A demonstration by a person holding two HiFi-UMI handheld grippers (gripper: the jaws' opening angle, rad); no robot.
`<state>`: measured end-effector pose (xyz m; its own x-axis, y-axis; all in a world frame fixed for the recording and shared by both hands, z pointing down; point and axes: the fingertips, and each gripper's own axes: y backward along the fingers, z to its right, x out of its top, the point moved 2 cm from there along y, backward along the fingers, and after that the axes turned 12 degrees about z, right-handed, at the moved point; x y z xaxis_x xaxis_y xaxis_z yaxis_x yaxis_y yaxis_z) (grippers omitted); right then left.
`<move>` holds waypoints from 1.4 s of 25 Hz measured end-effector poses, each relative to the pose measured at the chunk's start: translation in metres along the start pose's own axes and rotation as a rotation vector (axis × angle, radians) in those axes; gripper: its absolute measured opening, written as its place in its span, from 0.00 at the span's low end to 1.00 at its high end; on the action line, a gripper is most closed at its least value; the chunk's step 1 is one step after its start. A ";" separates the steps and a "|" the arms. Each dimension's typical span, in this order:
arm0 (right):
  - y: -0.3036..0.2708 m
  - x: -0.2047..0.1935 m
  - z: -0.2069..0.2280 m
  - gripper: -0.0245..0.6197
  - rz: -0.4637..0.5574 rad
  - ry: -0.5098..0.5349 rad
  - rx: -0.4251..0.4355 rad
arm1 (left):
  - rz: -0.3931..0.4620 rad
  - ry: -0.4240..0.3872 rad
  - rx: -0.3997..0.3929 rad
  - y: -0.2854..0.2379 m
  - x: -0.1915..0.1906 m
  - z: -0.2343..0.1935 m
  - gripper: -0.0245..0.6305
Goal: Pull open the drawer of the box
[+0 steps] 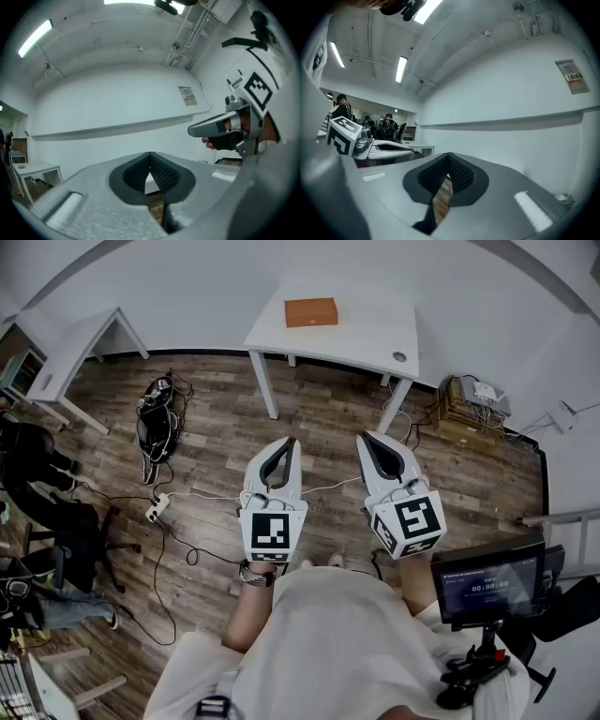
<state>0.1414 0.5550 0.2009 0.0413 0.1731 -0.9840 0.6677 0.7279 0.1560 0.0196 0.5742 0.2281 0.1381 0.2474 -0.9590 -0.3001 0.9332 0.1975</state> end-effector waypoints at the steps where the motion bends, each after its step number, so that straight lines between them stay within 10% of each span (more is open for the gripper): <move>1: 0.001 0.001 0.001 0.04 0.008 -0.010 -0.008 | 0.000 -0.001 0.002 0.000 0.001 0.001 0.04; 35: -0.037 -0.031 0.006 0.04 -0.045 -0.052 -0.062 | -0.048 0.013 -0.056 -0.020 -0.029 -0.027 0.04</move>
<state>0.1197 0.5193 0.2248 0.0515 0.1059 -0.9930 0.6229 0.7738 0.1148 -0.0042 0.5414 0.2466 0.1418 0.1993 -0.9696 -0.3460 0.9277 0.1401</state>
